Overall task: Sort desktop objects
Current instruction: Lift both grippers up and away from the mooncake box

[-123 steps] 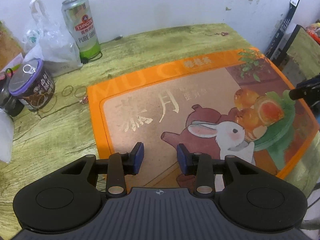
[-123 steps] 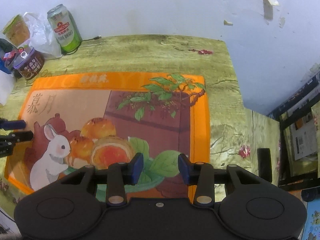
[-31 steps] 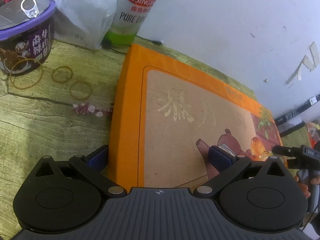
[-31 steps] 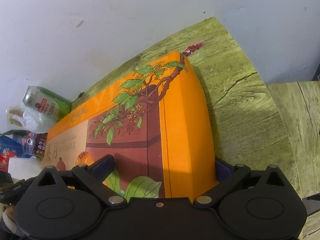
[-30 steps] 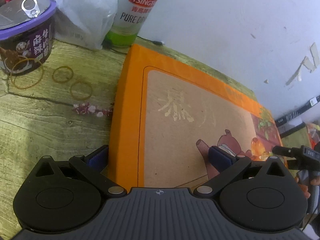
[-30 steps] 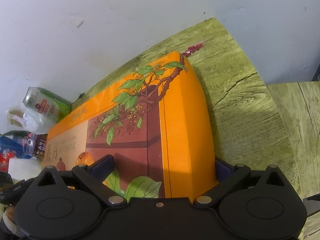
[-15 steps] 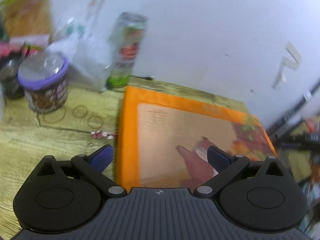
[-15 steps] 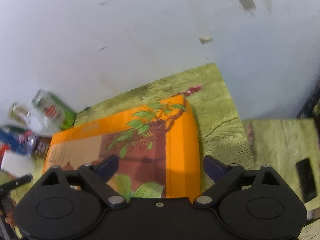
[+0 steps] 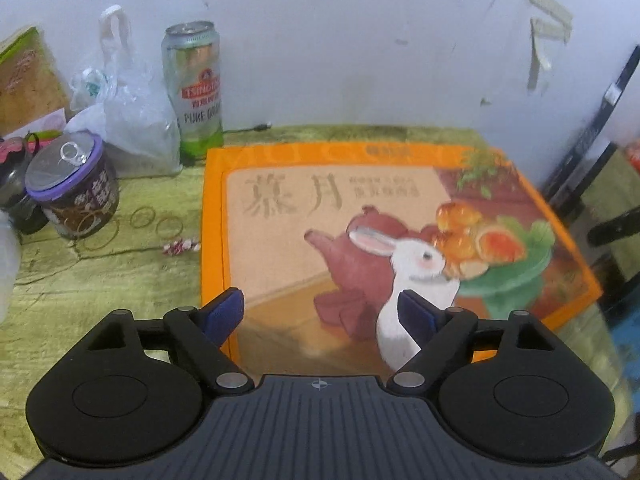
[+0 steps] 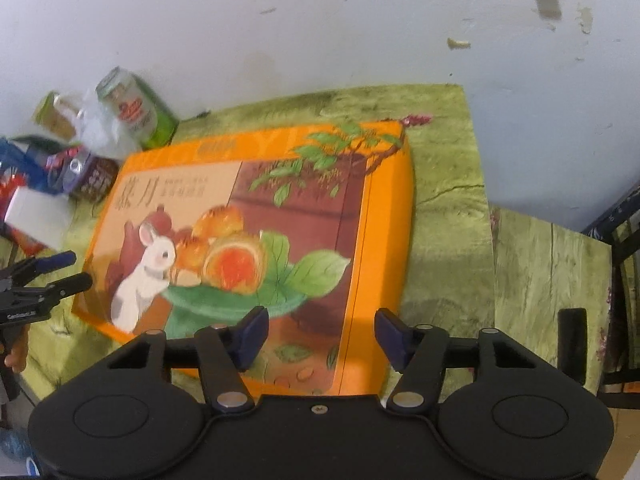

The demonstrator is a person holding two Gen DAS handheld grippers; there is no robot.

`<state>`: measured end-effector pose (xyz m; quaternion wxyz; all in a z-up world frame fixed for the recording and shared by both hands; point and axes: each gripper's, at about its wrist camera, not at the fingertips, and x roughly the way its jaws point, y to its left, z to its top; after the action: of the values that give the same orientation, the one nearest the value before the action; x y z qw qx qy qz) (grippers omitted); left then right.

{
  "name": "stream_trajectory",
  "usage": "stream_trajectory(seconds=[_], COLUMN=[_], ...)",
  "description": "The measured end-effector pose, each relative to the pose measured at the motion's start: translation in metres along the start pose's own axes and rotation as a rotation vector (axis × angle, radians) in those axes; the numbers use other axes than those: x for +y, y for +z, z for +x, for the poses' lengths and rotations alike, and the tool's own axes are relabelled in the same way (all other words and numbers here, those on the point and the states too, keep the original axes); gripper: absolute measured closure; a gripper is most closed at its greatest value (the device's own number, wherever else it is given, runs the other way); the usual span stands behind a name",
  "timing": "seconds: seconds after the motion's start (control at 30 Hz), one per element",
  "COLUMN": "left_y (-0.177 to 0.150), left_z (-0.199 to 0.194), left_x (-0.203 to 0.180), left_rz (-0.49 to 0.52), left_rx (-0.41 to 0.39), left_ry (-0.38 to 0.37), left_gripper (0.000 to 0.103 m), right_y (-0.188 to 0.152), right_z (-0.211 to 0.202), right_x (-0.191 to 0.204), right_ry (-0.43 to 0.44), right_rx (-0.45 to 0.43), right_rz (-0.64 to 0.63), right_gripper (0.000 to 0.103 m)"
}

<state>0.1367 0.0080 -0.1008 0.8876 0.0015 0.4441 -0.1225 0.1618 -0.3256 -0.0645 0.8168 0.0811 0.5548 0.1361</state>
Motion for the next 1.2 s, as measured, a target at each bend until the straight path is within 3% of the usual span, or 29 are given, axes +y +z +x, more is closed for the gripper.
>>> stream_trajectory(seconds=[0.13, 0.2, 0.3, 0.57, 0.77, 0.97, 1.07, 1.2], left_y=[-0.015, -0.02, -0.02, -0.022, -0.011, 0.042, 0.071, 0.092], left_z=[0.013, 0.016, 0.017, 0.018, 0.008, 0.019, 0.04, 0.08], left_x=[-0.005, -0.009, -0.007, -0.011, -0.008, 0.012, 0.021, 0.037], left_rz=[0.037, 0.079, 0.06, 0.097, 0.136, 0.122, 0.126, 0.128], left_rx=[0.064, 0.062, 0.063, 0.046, 0.046, -0.058, -0.1, -0.082], left_ry=[0.041, 0.057, 0.052, 0.051, 0.021, 0.002, 0.003, 0.004], left_gripper=[0.023, 0.022, 0.02, 0.015, 0.019, 0.019, 0.019, 0.022], right_y=[-0.005, -0.008, -0.014, -0.019, -0.013, 0.041, 0.075, 0.103], right_z=[0.006, 0.013, 0.026, 0.031, 0.025, 0.011, 0.027, 0.06], right_x=[0.009, 0.016, 0.022, 0.023, 0.026, 0.031, 0.034, 0.038], right_ry=[0.02, 0.011, -0.015, -0.027, -0.025, -0.038, -0.072, -0.118], right_rx=[0.042, 0.065, 0.104, 0.092, 0.083, -0.038, -0.096, -0.133], right_rz=[-0.027, -0.065, -0.093, -0.093, -0.107, -0.089, -0.05, -0.024], right_gripper=[0.054, 0.054, 0.056, 0.055, 0.056, 0.056, 0.056, 0.057])
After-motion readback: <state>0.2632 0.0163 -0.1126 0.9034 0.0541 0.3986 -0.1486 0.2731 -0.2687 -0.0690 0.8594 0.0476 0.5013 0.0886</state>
